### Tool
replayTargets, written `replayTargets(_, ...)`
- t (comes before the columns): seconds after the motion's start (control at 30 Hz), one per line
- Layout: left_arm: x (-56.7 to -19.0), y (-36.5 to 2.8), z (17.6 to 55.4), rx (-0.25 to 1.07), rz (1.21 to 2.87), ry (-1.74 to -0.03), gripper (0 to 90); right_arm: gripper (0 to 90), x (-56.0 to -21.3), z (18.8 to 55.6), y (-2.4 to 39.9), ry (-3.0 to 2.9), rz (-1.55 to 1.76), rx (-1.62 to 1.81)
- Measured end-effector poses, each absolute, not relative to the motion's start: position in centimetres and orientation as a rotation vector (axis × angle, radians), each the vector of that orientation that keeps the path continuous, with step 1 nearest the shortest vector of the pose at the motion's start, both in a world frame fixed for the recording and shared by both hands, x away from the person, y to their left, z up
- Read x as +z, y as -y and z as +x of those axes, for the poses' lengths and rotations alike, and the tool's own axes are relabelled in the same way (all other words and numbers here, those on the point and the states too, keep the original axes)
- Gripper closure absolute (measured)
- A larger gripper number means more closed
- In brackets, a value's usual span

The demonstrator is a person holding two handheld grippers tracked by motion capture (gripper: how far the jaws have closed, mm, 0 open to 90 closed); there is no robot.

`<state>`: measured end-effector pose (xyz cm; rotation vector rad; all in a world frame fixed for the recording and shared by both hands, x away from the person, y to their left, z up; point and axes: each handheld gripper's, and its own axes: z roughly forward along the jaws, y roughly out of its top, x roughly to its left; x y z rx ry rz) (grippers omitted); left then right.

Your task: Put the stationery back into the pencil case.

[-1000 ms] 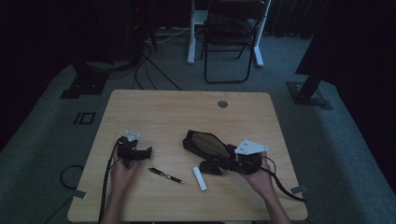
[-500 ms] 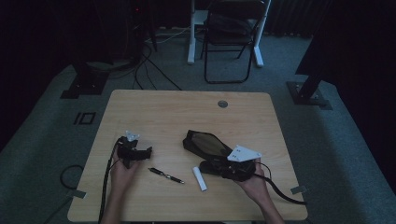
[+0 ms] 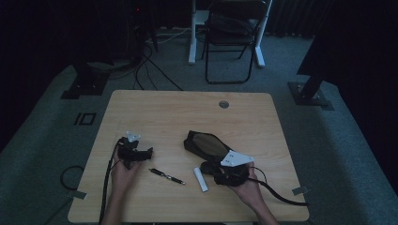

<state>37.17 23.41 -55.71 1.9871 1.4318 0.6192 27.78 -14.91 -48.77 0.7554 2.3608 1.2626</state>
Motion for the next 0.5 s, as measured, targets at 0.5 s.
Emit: replayTargets(0.5,-55.7,-23.4,37.2,0.619,1.987,-1.432,8.5,49.5,-52.0,26.6,12.8,-2.446,0.718,1.190)
